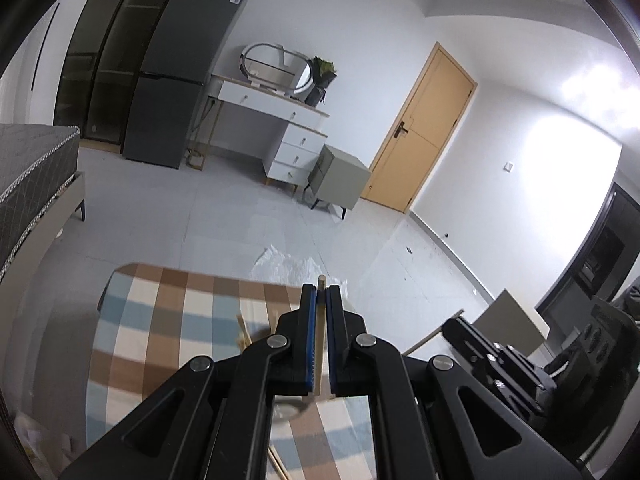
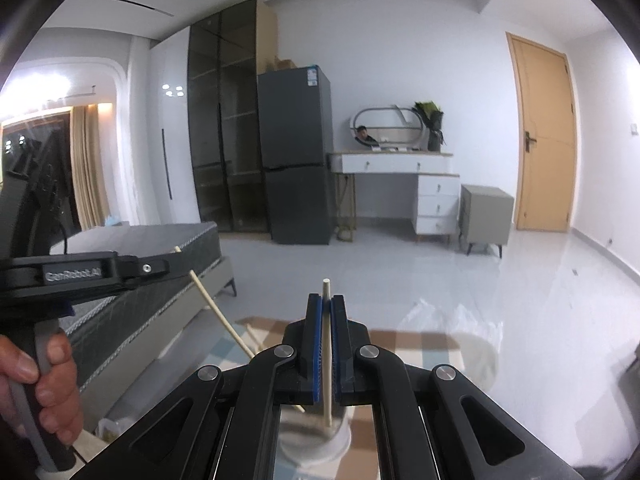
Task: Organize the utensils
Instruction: 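Lift both held chopsticks and carry them over the utensil holder, then lower both chopsticks into the holder and open both grippers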
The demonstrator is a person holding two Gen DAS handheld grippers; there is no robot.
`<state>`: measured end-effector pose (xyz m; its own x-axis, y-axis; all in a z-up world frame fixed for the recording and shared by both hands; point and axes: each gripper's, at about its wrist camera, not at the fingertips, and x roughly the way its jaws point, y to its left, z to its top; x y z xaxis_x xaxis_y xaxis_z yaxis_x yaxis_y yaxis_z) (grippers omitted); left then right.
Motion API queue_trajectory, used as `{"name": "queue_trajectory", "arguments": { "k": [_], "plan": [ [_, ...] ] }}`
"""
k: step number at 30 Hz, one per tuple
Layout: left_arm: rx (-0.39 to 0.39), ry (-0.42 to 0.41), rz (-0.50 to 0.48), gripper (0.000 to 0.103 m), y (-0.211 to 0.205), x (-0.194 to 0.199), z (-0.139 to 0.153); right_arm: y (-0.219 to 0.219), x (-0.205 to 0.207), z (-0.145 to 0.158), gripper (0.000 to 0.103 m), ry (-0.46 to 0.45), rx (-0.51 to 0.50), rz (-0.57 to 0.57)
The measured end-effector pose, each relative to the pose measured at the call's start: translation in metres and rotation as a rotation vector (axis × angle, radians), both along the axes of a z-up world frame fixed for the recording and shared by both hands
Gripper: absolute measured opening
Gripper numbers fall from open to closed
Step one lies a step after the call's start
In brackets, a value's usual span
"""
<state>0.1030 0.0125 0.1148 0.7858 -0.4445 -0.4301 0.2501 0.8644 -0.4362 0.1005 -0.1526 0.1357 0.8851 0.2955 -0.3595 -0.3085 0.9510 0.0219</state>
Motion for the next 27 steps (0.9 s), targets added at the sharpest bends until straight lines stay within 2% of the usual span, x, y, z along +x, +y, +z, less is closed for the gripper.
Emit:
{"name": "queue_trajectory", "arguments": {
  "k": [5, 9, 16, 22, 27],
  "plan": [
    [-0.007, -0.013, 0.03, 0.0, 0.01, 0.021, -0.002, 0.008, 0.02, 0.006, 0.003, -0.017, -0.001, 0.023],
    [-0.019, 0.005, 0.046, 0.0, 0.021, 0.035, -0.015, 0.013, 0.028, 0.005, 0.003, -0.023, 0.002, 0.037],
    [-0.026, 0.058, 0.07, 0.0, 0.027, 0.053, -0.036, 0.02, 0.046, -0.008, 0.003, 0.002, -0.007, 0.053],
    [-0.04, 0.061, 0.09, 0.0, 0.027, 0.057, -0.041, 0.025, 0.058, -0.023, 0.003, 0.039, -0.047, 0.069],
    [-0.023, 0.078, 0.069, 0.0, 0.02, 0.06, -0.048, 0.025, 0.065, -0.037, 0.003, 0.07, -0.059, 0.073]
  ]
}}
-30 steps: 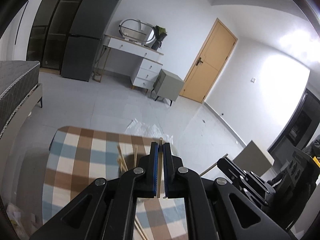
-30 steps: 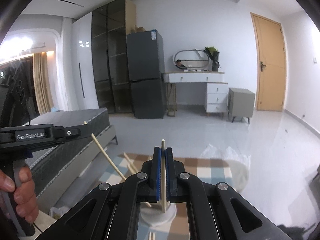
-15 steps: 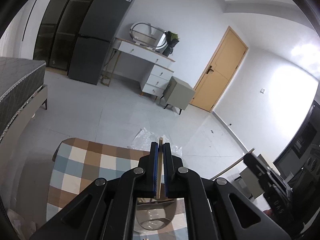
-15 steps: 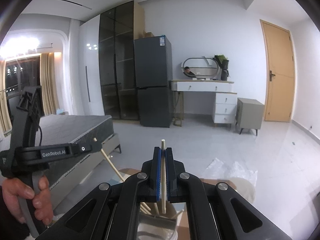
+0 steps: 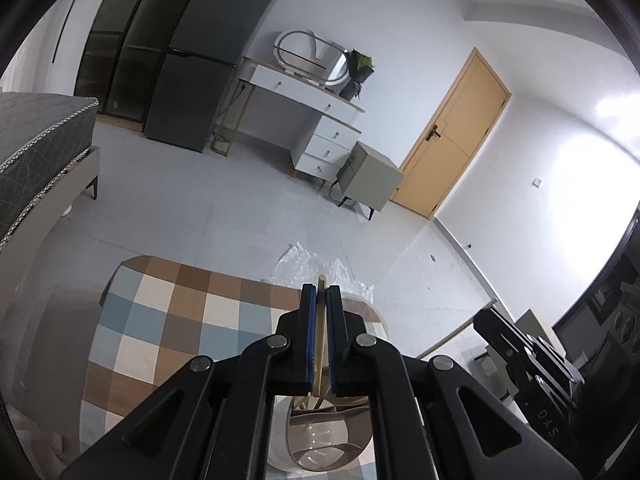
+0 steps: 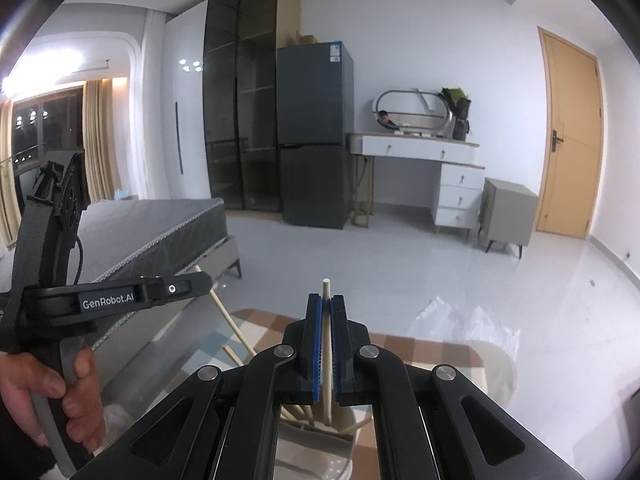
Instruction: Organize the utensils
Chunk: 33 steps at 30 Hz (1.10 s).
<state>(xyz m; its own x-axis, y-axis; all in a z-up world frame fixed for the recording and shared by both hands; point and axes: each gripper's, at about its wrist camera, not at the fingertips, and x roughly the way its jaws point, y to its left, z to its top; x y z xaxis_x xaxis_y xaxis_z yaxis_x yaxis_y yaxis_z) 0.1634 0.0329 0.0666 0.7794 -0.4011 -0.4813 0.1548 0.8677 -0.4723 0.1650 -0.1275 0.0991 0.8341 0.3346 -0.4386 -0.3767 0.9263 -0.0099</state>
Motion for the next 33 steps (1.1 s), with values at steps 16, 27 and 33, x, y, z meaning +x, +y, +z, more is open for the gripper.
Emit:
{"name": "queue_trajectory", "arguments": {
  "k": [16, 27, 33],
  "plan": [
    [0.054, 0.142, -0.241, 0.0, -0.03, 0.017, -0.028, -0.005, 0.025, -0.052, 0.003, 0.16, -0.008, -0.013],
    [0.023, 0.173, -0.203, 0.042, -0.015, 0.008, -0.022, -0.02, 0.014, -0.063, 0.018, 0.225, 0.054, -0.056],
    [0.063, 0.12, -0.138, 0.059, -0.009, -0.009, -0.004, -0.03, -0.017, -0.048, 0.038, 0.188, 0.085, -0.075]
  ]
}}
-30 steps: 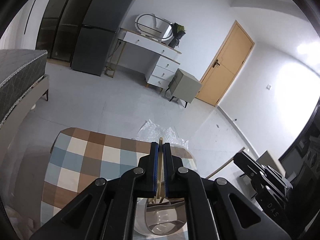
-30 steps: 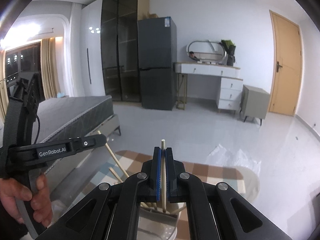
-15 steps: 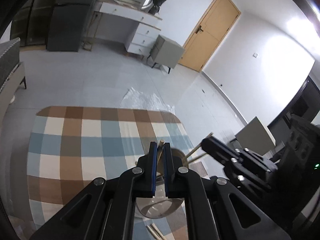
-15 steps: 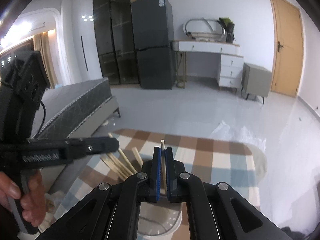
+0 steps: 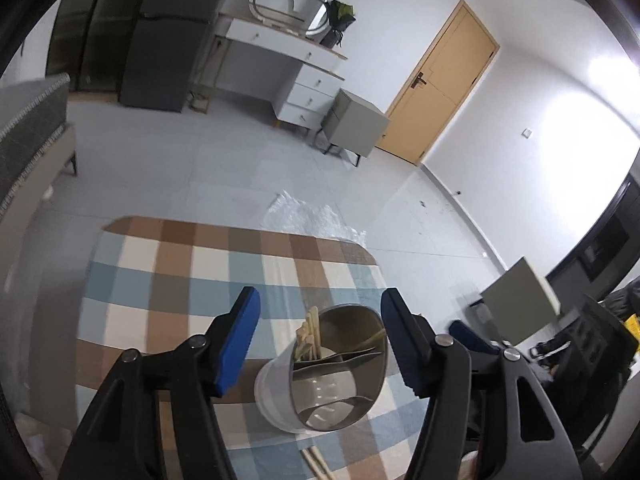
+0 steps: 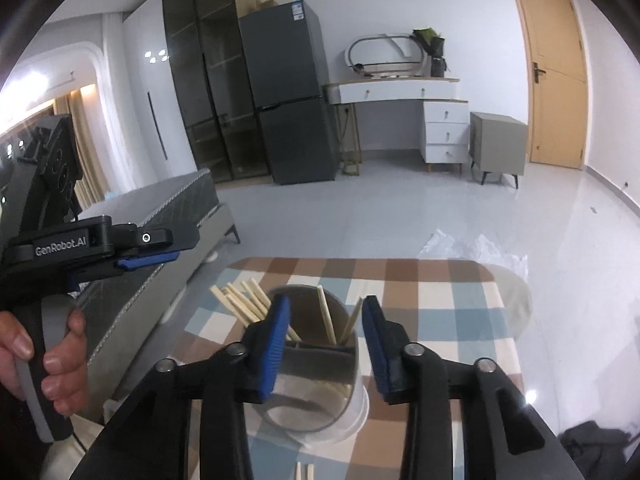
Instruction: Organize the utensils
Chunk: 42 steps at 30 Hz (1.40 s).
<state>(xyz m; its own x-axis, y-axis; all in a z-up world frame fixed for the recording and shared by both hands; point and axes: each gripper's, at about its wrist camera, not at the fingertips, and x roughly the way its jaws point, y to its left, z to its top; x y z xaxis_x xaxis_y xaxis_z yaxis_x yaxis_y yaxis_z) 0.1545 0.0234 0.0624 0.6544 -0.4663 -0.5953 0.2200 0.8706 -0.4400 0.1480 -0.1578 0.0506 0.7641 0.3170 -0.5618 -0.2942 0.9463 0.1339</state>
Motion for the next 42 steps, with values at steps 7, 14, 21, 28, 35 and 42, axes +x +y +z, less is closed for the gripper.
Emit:
{"name": "queue_trajectory", "arguments": {
  "k": [7, 14, 21, 28, 35, 42],
  "plan": [
    [0.062, -0.062, 0.065, 0.07, 0.0, -0.029, 0.006, -0.011, -0.031, 0.009, 0.045, -0.02, -0.006, -0.037],
    [0.125, -0.061, 0.117, 0.075, 0.0, -0.057, -0.008, -0.019, -0.055, 0.005, 0.056, -0.028, 0.011, -0.056],
    [0.163, -0.021, 0.127, 0.081, -0.005, -0.081, -0.026, -0.019, -0.077, -0.013, 0.074, -0.006, 0.025, -0.049],
    [0.252, -0.024, 0.161, 0.083, -0.013, -0.103, -0.043, -0.024, -0.095, -0.035, 0.082, 0.022, 0.02, -0.052],
    [0.316, -0.035, 0.152, 0.083, -0.021, -0.106, -0.063, -0.032, -0.094, -0.054, 0.082, 0.055, 0.004, -0.072],
    [0.356, 0.004, 0.139, 0.083, -0.031, -0.112, -0.08, -0.038, -0.099, -0.064, 0.088, 0.099, -0.003, -0.097]
  ]
}}
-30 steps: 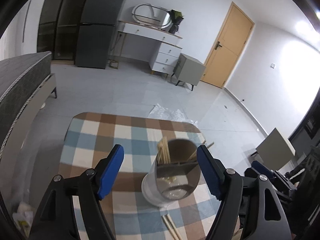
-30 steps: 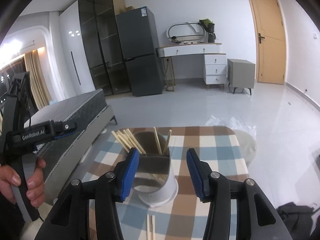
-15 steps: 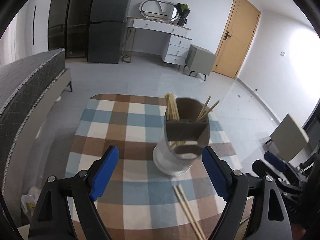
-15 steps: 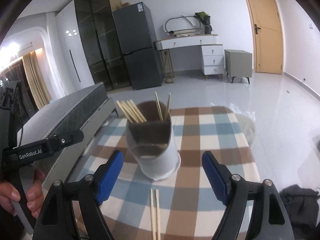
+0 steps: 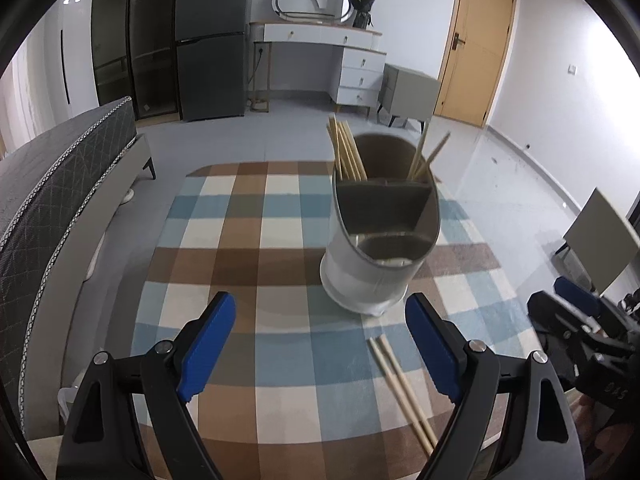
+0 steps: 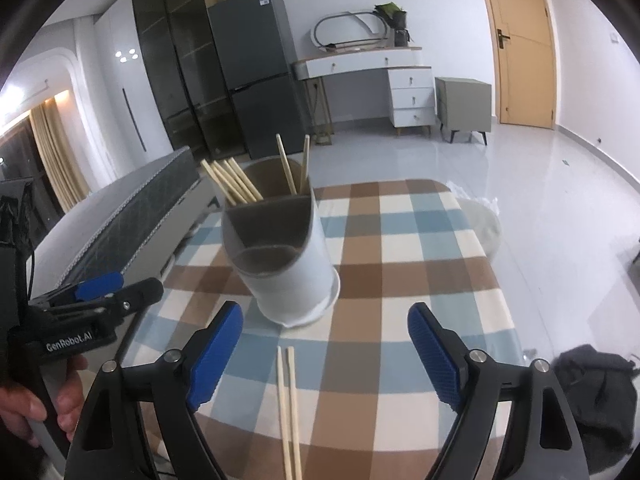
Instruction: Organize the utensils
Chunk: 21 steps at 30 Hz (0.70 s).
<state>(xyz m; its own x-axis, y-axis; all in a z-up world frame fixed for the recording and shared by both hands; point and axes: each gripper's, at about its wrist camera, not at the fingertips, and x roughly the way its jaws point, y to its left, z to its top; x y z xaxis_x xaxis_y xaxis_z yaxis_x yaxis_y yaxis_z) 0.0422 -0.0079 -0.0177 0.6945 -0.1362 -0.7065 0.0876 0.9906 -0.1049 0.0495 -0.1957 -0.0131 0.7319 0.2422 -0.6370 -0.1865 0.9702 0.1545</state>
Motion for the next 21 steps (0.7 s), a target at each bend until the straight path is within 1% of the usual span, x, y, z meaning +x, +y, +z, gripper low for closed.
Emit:
{"name": "queue_trajectory", "arguments": {
  "k": [5, 7, 9, 11, 14, 17, 21],
  "plan": [
    [0.013, 0.053, 0.025, 0.083, -0.002, -0.007, -0.02, 0.0, -0.001, -0.014, 0.09, 0.052, -0.047, -0.003],
    [0.036, 0.068, 0.026, 0.084, -0.003, -0.007, -0.028, 0.0, 0.004, -0.022, 0.092, 0.071, -0.082, -0.003],
    [0.057, 0.085, 0.026, 0.084, -0.004, -0.005, -0.036, -0.003, 0.007, -0.033, 0.092, 0.106, -0.094, -0.005],
    [0.057, 0.095, 0.034, 0.084, -0.001, -0.004, -0.039, -0.004, 0.009, -0.042, 0.092, 0.139, -0.105, -0.008],
    [0.016, 0.11, 0.052, 0.084, 0.007, -0.002, -0.042, -0.005, 0.01, -0.05, 0.095, 0.172, -0.121, -0.012],
    [-0.032, 0.146, 0.067, 0.083, 0.012, 0.003, -0.048, -0.003, 0.013, -0.053, 0.098, 0.182, -0.122, -0.016],
    [-0.054, 0.165, 0.085, 0.083, 0.017, 0.01, -0.051, 0.01, 0.021, -0.064, 0.099, 0.214, -0.144, 0.002]
  ]
}}
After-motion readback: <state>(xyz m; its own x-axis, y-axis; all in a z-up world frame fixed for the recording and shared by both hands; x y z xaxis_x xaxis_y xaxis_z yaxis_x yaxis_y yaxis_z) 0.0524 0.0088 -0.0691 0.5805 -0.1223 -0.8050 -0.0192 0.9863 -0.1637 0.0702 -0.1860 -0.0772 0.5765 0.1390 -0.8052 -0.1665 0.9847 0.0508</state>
